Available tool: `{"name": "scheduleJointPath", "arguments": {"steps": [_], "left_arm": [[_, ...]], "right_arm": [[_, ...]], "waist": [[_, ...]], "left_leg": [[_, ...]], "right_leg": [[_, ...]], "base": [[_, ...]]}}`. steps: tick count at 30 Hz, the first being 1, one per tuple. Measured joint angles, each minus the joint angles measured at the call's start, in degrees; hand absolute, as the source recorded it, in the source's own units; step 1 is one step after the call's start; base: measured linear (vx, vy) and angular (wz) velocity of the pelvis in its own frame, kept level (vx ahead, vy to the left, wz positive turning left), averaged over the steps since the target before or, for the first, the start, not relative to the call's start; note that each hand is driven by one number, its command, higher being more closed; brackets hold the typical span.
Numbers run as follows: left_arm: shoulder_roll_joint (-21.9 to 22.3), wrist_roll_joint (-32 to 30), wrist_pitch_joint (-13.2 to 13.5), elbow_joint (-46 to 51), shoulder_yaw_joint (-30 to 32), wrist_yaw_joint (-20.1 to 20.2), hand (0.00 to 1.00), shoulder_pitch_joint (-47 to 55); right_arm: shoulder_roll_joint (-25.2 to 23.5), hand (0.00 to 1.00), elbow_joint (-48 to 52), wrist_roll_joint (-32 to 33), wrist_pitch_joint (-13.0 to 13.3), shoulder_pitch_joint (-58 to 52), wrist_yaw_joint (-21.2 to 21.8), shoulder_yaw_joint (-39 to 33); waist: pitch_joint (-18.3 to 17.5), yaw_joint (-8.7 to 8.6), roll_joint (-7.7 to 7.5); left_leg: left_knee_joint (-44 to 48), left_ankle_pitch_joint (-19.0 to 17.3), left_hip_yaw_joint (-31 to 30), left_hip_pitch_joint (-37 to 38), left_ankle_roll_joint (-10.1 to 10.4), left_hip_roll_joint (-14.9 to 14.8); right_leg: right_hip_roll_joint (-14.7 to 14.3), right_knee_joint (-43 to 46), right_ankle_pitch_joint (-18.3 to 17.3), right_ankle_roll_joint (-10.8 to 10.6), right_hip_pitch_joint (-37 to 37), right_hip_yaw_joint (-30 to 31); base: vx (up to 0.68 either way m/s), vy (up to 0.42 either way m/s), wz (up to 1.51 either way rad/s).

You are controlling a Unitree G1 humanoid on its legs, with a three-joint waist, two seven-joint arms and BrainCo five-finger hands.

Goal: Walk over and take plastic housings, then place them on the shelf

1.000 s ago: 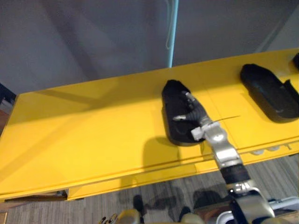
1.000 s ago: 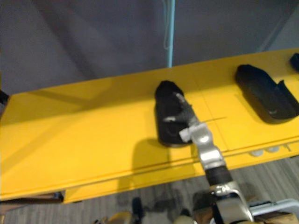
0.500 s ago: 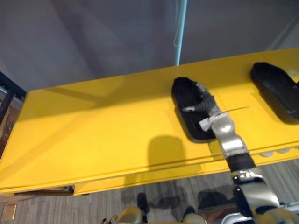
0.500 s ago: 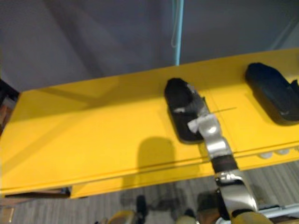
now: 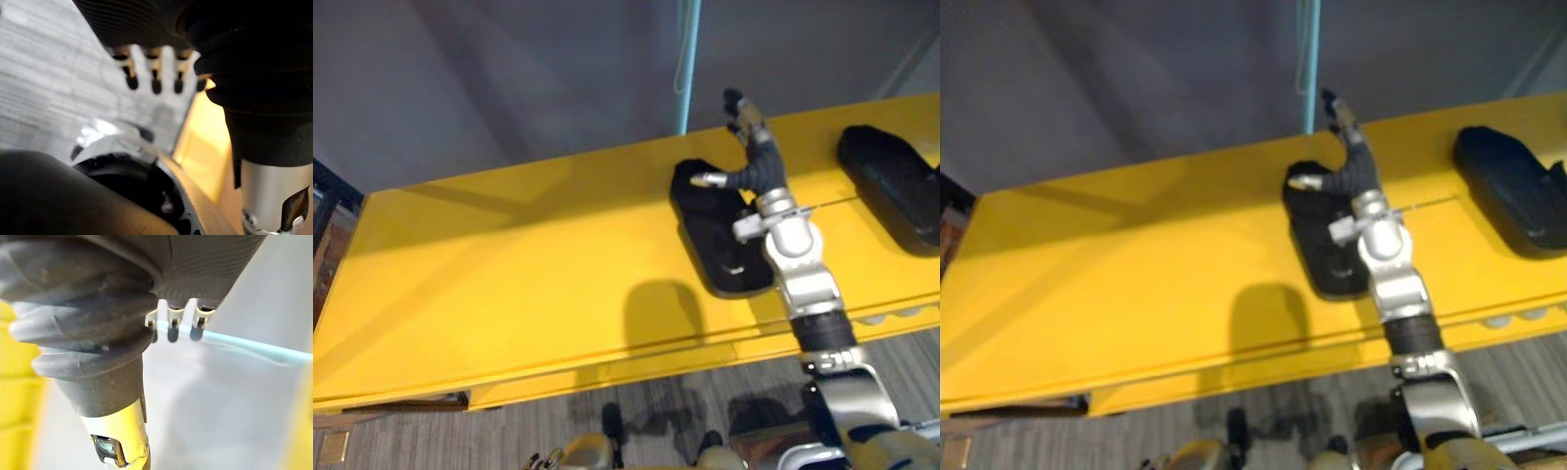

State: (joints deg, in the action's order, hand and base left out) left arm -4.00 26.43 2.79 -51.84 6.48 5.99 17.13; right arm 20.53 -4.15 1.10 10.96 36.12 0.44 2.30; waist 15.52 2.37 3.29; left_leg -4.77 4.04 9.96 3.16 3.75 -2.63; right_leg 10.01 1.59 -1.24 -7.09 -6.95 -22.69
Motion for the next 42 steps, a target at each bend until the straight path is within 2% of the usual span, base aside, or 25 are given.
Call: {"name": "scheduleJointPath", "arguments": {"steps": [2,4,5,8,9,10,13,14,17,19,22,25,29,35,38,42], "left_arm": [[-0.01,0.01,0.46,-0.16,0.03,0.0,0.0,0.01],[-0.09,0.06,0.89,-0.88,0.41,-0.05,0.0,0.0],[-0.09,0.06,0.94,-1.01,0.66,-0.06,0.0,0.01],[-0.11,0.05,1.12,-1.09,2.53,-0.18,0.0,0.71],[-0.17,0.03,1.69,-1.11,2.76,-0.19,0.0,1.11],[-0.16,-0.02,2.17,-1.2,3.2,-0.25,0.0,1.18],[-0.14,-0.25,3.08,-1.16,3.55,-0.44,0.0,1.17],[-0.12,-0.43,3.46,-1.28,3.48,-0.64,0.0,1.2],[-0.15,-0.36,4.36,-1.29,2.98,-0.85,0.0,1.23],[-0.96,-0.19,4.74,-1.34,0.44,-0.91,0.0,1.23],[-2.39,0.49,4.82,-1.27,-2.9,-1.03,0.0,1.14],[-3.05,0.83,4.81,-1.54,-3.41,-1.26,0.0,0.94],[-3.86,2.54,4.75,-3.22,-5.53,-1.26,0.0,0.29],[-3.89,4.07,4.6,-3.63,-6.91,-1.33,0.0,-0.01],[-3.55,5.23,4.65,-3.63,-7.7,-1.37,0.0,0.0],[-2.75,5.25,4.61,-3.59,-7.57,-1.53,0.0,0.02]], "right_arm": [[-0.01,0.0,5.33,0.72,-0.33,-2.49,0.9,-1.3],[0.04,0.0,14.99,2.8,-2.61,-9.03,3.08,-3.53],[0.07,0.0,17.21,2.91,-2.93,-11.04,3.61,-4.13],[0.07,0.0,26.0,5.99,-4.99,-23.07,7.03,-6.0],[-0.06,1.0,27.73,7.05,-5.21,-28.0,8.21,-6.23],[-0.62,1.0,28.91,8.01,-5.21,-32.84,8.89,-6.34],[-3.23,1.0,29.82,11.78,-5.02,-41.08,10.43,-6.68],[-5.22,1.0,30.48,12.93,-4.68,-45.03,11.13,-6.54],[-7.79,1.0,31.0,12.74,-2.17,-50.77,11.08,-5.48],[-8.77,1.0,30.98,12.59,-0.78,-52.86,10.97,-4.15],[-9.64,1.0,30.37,12.31,1.32,-54.98,11.01,-1.38],[-9.7,1.0,27.23,12.16,2.95,-54.5,11.2,1.0],[-9.65,1.0,22.68,12.52,2.95,-52.85,11.55,3.99],[-9.5,1.0,19.0,11.47,2.38,-49.02,9.14,7.27],[-9.46,1.0,15.93,11.22,0.37,-47.78,5.72,8.29],[-9.4,1.0,13.71,9.94,-1.08,-46.47,3.83,9.33]], "waist": [[0.0,-0.04,-0.28],[-0.31,-0.22,-1.08],[-0.45,-0.35,-1.33],[-1.0,-2.03,-2.89],[-1.21,-2.8,-3.26],[-1.32,-3.53,-3.51],[-1.66,-4.0,-3.98],[-1.7,-4.84,-4.12],[-1.76,-5.73,-4.18],[-1.81,-6.37,-4.25],[-1.82,-6.43,-4.28],[-1.85,-6.37,-4.23],[-1.93,-6.26,-3.99],[-2.31,-6.01,-2.9],[-2.98,-5.56,-1.83],[-3.51,-4.65,-0.97]], "left_leg": [[-0.01,-0.01,0.29,0.26,0.02,-0.36],[-0.25,-0.15,1.69,0.83,0.2,-1.01],[-0.26,-0.19,1.78,0.84,0.25,-1.17],[-0.27,-0.25,3.08,0.78,0.33,-1.6],[-0.27,-0.32,3.55,0.79,0.4,-1.66],[-0.28,-0.33,3.95,0.77,0.4,-1.65],[-0.29,-0.53,5.37,0.69,0.48,-1.81],[-0.29,-0.55,5.71,0.61,0.47,-1.8],[-0.29,-0.7,6.54,0.05,0.39,-1.75],[-0.3,-0.72,6.54,-0.52,0.36,-1.74],[-0.29,-0.77,6.68,-0.64,0.32,-1.71],[-0.26,-0.78,6.54,-0.74,0.32,-1.6],[-0.2,-0.77,6.04,-1.13,0.32,-1.58],[0.0,-0.77,5.48,-1.17,0.3,-1.13],[-0.01,-0.76,4.59,-1.05,0.26,-0.85],[-0.22,-0.75,4.3,-1.11,0.25,-0.86]], "right_leg": [[-0.23,0.01,-0.02,0.27,-0.01,0.44],[-1.09,0.04,-0.09,0.59,0.16,1.62],[-1.09,0.09,-0.12,0.69,0.38,2.0],[-1.27,0.72,-0.2,0.9,1.48,3.13],[-1.3,0.94,-0.18,0.9,1.98,3.89],[-1.28,0.94,-0.1,0.85,2.25,4.24],[-1.41,0.89,0.02,0.76,3.23,5.81],[-1.38,0.97,0.05,0.67,3.61,6.14],[-1.29,0.92,0.12,0.45,4.9,7.14],[-1.25,1.04,0.18,0.55,5.56,7.3],[-1.22,1.56,0.25,0.7,5.89,7.57],[-1.18,1.7,0.2,0.77,5.89,7.48],[-1.19,1.7,0.18,0.81,5.92,6.95],[-1.17,1.72,0.13,0.81,5.66,6.47],[-0.99,1.74,-0.14,0.77,4.92,5.55],[-1.04,1.86,-0.43,0.96,4.9,5.32]], "base": [[-0.02,-0.031,-0.14],[-0.03,-0.034,-0.24],[-0.03,-0.024,-0.28],[-0.01,-0.008,-0.22],[0.0,0.004,-0.22],[-0.01,0.009,-0.25],[-0.01,0.009,-0.28],[-0.02,0.007,-0.16],[-0.02,0.016,-0.14],[0.0,0.0,0.0],[0.03,0.002,-0.03],[0.04,0.001,0.03],[0.03,-0.003,0.07],[0.0,0.002,0.04],[0.0,0.011,0.13],[0.0,0.0,0.04]]}}
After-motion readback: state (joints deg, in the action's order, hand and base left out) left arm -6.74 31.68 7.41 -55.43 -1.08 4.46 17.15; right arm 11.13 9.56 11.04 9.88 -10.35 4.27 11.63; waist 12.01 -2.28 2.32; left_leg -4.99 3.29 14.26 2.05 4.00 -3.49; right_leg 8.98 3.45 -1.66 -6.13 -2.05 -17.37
